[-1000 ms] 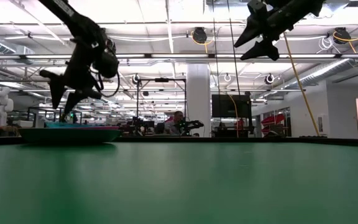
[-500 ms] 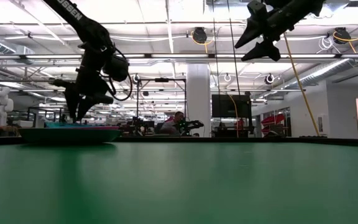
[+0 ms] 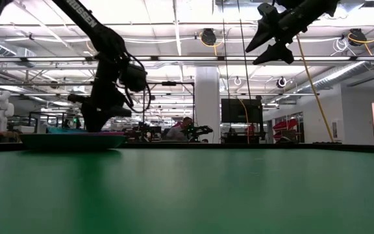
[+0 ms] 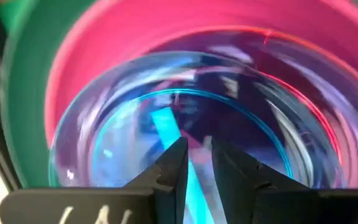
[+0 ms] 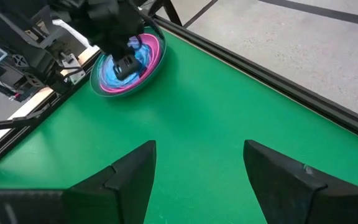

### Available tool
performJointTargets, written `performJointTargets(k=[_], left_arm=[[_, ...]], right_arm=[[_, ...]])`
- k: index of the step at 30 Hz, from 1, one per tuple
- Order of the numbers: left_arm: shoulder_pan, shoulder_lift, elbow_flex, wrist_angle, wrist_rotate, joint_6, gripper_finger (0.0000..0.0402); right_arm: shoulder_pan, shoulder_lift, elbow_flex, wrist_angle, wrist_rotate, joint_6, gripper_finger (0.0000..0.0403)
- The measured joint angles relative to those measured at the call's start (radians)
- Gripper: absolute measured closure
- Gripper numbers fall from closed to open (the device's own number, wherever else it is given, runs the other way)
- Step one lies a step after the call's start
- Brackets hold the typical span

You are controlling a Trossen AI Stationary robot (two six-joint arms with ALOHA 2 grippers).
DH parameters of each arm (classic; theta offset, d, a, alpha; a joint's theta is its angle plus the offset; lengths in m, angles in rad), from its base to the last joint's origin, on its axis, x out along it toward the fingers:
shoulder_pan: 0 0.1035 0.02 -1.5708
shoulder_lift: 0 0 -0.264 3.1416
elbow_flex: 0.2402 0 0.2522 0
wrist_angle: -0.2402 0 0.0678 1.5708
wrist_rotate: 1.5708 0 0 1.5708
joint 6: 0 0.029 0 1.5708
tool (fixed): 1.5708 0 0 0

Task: Stack plastic plates
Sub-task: Stack the blue plate on top of the light pink plate, then return to Home Position

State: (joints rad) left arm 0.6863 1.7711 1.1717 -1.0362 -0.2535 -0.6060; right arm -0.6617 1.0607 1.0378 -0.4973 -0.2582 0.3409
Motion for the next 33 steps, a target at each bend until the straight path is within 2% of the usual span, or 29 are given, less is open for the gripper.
performJointTargets(k=[5,13,16,21,28,33], left_arm=[[-0.032,0.045,0.004,-0.005,-0.005,-0.01,0.0324],[-0.046,0.027,0.001,0.075,-0.002,-0.03,0.0324],[-0.038,0.025,0.001,0.109,0.031,-0.014,0.0324],[-0.035,0.025,0.011,0.091,0.041,-0.016,0.0324],[-0.032,0.028,0.154,0.035,0.037,0.077,0.0324],[-0.031,0.027,0.256,0.052,0.094,0.126,0.0324]], right_arm=[[0.0,0.0,0.0,0.0,0.0,-0.002,0.0167],[0.0,0.0,0.0,0.0,-0.001,-0.006,0.0167],[0.0,0.0,0.0,0.0,0.0,-0.013,0.0167],[0.0,0.0,0.0,0.0,0.0,-0.012,0.0167],[0.0,0.0,0.0,0.0,0.001,-0.011,0.0167],[0.0,0.0,0.0,0.0,0.002,-0.01,0.0167]])
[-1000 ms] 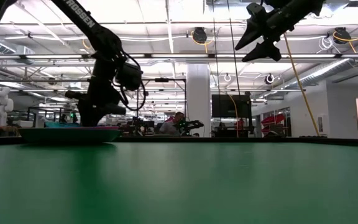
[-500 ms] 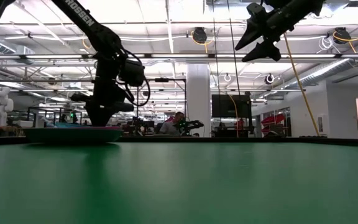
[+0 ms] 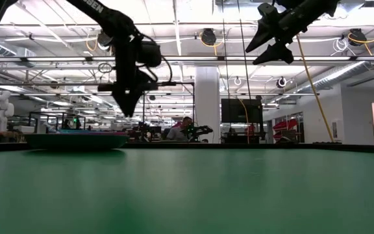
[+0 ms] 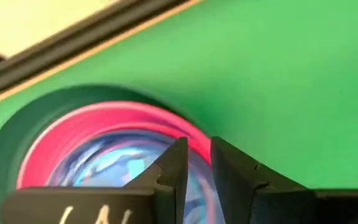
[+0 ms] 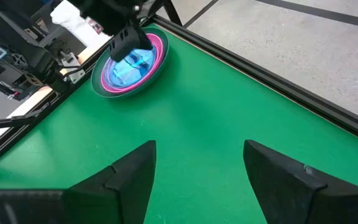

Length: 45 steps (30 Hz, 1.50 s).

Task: Stack plastic plates
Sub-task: Return to Home Position

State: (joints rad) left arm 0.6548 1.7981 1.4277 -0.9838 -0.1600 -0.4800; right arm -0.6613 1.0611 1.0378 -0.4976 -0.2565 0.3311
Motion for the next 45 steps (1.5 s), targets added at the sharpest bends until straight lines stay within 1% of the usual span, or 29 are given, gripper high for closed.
performJointTargets(k=[3,8,10,14,16,17,19,23,25,28,31,33,35,37,38,40,43,45], left_arm=[[-0.01,0.0,0.068,0.018,0.022,0.034,0.0324],[-0.058,0.0,0.244,0.038,0.035,0.203,0.0329],[-0.08,0.0,0.314,0.071,0.08,0.275,0.0345],[-0.11,0.0,0.455,0.149,0.232,0.428,0.0391],[-0.12,0.0,0.522,0.191,0.31,0.496,0.0395],[-0.123,0.0,0.558,0.198,0.334,0.518,0.0396],[-0.131,0.0,0.636,0.201,0.351,0.531,0.0398],[-0.148,-0.002,0.789,0.165,0.35,0.548,0.0395],[-0.158,-0.002,0.85,0.15,0.344,0.574,0.0392],[-0.174,-0.002,0.926,0.149,0.339,0.607,0.0391],[-0.201,-0.02,0.922,0.243,0.346,0.513,0.0391],[-0.217,-0.03,0.921,0.235,0.406,0.465,0.0391],[-0.248,-0.032,0.923,0.186,0.49,0.44,0.0393],[-0.304,-0.031,0.922,0.091,0.507,0.437,0.0397],[-0.341,-0.031,0.921,0.049,0.489,0.451,0.0397],[-0.413,-0.03,0.919,-0.033,0.404,0.49,0.0398],[-0.495,-0.038,0.888,-0.058,0.272,0.505,0.0399],[-0.522,-0.043,0.841,-0.056,0.235,0.494,0.0399]], right_arm=[[0.0,0.0,0.0,0.0,-0.001,-0.002,0.0167],[0.0,-0.007,0.0,0.012,-0.011,-0.077,0.0174],[0.0,-0.018,0.0,0.028,-0.033,-0.124,0.0187],[0.0,-0.056,0.0,0.063,-0.036,-0.203,0.0233],[0.0,-0.085,0.0,0.082,-0.036,-0.227,0.0265],[0.0,-0.102,0.0,0.084,-0.036,-0.235,0.0282],[0.0,-0.134,0.0,0.09,-0.036,-0.238,0.0318],[0.0,-0.205,0.0,0.09,-0.036,-0.24,0.0387],[0.0,-0.234,0.0,0.09,-0.036,-0.246,0.0396],[0.001,-0.27,0.0,0.09,-0.061,-0.246,0.0394],[0.002,-0.307,0.0,0.093,-0.113,-0.266,0.0401],[0.002,-0.334,0.0,0.094,-0.12,-0.294,0.04],[0.002,-0.361,0.0,0.092,-0.121,-0.307,0.0401],[0.002,-0.39,0.0,0.077,-0.121,-0.314,0.0402],[0.002,-0.407,0.0,0.063,-0.121,-0.316,0.0402],[0.002,-0.438,0.0,0.029,-0.137,-0.317,0.0402],[0.002,-0.484,0.0,-0.021,-0.157,-0.315,0.0402],[0.002,-0.513,0.0,-0.036,-0.194,-0.324,0.0402]])
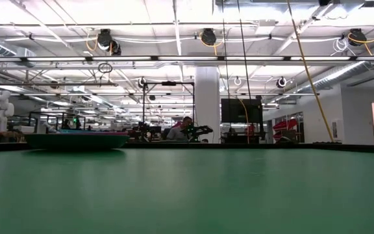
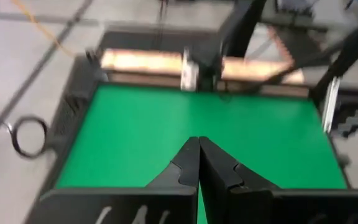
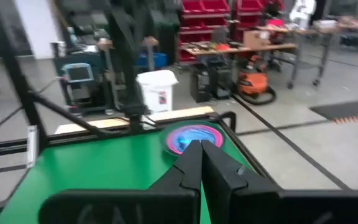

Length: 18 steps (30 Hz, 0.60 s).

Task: Stack plastic plates
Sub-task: Return to Home Position

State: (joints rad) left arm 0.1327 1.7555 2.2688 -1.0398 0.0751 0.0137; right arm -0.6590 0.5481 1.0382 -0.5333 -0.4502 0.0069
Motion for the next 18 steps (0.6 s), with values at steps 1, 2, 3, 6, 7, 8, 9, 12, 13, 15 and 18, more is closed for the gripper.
performJointTargets(k=[1,2,3,6,7,8,9,12,13,15,18], left_arm=[[-0.009,-0.009,-0.036,0.001,-0.004,-0.008,0.0399],[-0.015,-0.016,-0.086,0.023,-0.004,-0.013,0.0399],[-0.02,-0.023,-0.145,0.089,0.0,-0.019,0.04],[-0.026,-0.081,-0.39,0.363,0.065,-0.068,0.04],[-0.027,-0.095,-0.471,0.464,0.081,-0.093,0.04],[-0.028,-0.11,-0.555,0.582,0.085,-0.12,0.04],[-0.032,-0.128,-0.634,0.673,0.085,-0.144,0.04],[-0.037,-0.196,-0.822,0.886,0.051,-0.184,0.04],[-0.037,-0.231,-0.877,0.932,0.028,-0.191,0.0401],[-0.038,-0.301,-0.978,0.967,-0.011,-0.192,0.0401],[-0.04,-0.396,-1.121,0.991,-0.065,-0.177,0.0401]], right_arm=[[0.0,-0.014,0.0,-0.004,-0.015,-0.003,0.0402],[0.0,-0.028,0.0,-0.01,-0.026,-0.008,0.0402],[0.0,-0.043,0.0,-0.017,-0.032,-0.018,0.0402],[0.0,-0.087,0.0,-0.071,-0.049,-0.053,0.0402],[0.0,-0.099,0.0,-0.093,-0.051,-0.055,0.0402],[0.0,-0.11,0.0,-0.118,-0.051,-0.057,0.0402],[0.0,-0.121,-0.005,-0.134,-0.051,-0.057,0.0402],[0.0,-0.159,-0.036,-0.137,-0.053,-0.048,0.0403],[0.0,-0.168,-0.05,-0.132,-0.053,-0.051,0.0403],[0.0,-0.186,-0.076,-0.121,-0.053,-0.057,0.0403],[0.0,-0.198,-0.122,-0.121,-0.051,-0.094,0.0403]])
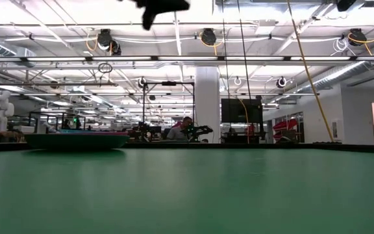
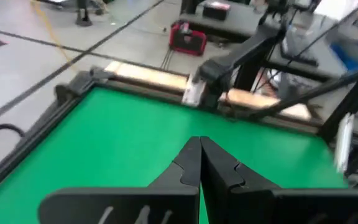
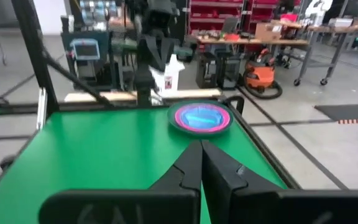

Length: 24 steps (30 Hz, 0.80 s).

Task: Stack plastic plates
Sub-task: Return to Home Position

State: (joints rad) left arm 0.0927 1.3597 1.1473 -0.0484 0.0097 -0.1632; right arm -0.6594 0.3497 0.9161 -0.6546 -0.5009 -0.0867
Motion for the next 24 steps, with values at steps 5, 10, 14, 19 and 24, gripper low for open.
performJointTargets(k=[5,10,14,19,24], left_arm=[[0.005,-0.173,-0.198,0.044,-0.031,0.015,0.0401],[0.004,-0.321,-0.354,0.062,-0.078,0.006,0.0401],[-0.012,-0.439,-0.45,0.066,-0.118,-0.025,0.0401],[-0.055,-0.562,-0.549,0.067,-0.2,-0.014,0.0401],[-0.081,-0.639,-0.639,0.059,-0.235,-0.006,0.0401]], right_arm=[[0.0,-0.002,-0.113,0.082,-0.003,-0.016,0.0403],[0.0,-0.006,-0.242,0.21,-0.002,-0.028,0.0403],[0.0,-0.01,-0.37,0.346,-0.001,-0.011,0.0403],[0.0,-0.014,-0.537,0.527,0.002,0.021,0.0403],[0.0,-0.015,-0.685,0.662,0.003,0.048,0.0403]])
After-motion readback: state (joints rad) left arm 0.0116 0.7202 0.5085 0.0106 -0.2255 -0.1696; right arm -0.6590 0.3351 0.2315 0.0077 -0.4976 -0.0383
